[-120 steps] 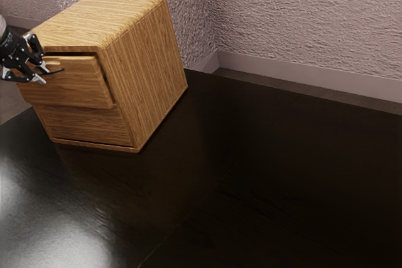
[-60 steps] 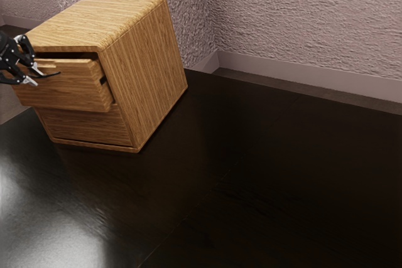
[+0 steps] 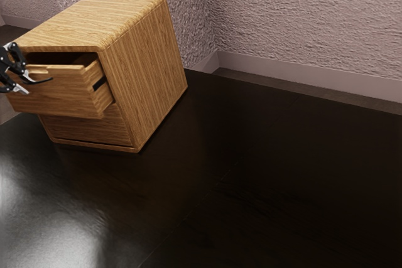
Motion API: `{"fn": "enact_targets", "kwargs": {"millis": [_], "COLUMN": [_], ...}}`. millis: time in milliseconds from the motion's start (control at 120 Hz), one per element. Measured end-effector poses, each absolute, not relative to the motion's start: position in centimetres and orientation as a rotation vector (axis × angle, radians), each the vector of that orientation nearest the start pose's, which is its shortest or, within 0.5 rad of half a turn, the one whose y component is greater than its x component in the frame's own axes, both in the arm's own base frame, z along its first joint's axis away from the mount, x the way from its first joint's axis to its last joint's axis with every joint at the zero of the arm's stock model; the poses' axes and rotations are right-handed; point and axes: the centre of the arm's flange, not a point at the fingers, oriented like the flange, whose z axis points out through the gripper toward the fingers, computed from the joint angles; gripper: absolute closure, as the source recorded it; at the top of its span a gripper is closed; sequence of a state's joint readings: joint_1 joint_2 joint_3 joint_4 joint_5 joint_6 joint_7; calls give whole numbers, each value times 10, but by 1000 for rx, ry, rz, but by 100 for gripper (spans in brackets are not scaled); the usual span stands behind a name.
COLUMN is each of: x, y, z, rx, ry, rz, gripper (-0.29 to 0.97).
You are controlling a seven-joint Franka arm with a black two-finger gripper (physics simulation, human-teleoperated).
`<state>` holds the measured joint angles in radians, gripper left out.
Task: Pull the drawer handle with one arm to open the drawer
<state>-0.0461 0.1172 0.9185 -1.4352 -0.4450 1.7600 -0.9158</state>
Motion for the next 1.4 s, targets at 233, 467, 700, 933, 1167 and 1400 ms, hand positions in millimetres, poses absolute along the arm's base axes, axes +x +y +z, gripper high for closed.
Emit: {"fn": "enact_targets", "kwargs": {"millis": [233,467,700,933,1167,1400], "x": [422,406,395,388,380,367], "y": [412,416,413,411,411,409], "z": [676,680,680,679,677,683], "rx": [1713,1712,1728,1743,1753,1757], "ry": [2163,2158,2143,2137,2136,2120], "rz": [310,273,221,169,117,91], "gripper": [60,60,61,62,62,62]}}
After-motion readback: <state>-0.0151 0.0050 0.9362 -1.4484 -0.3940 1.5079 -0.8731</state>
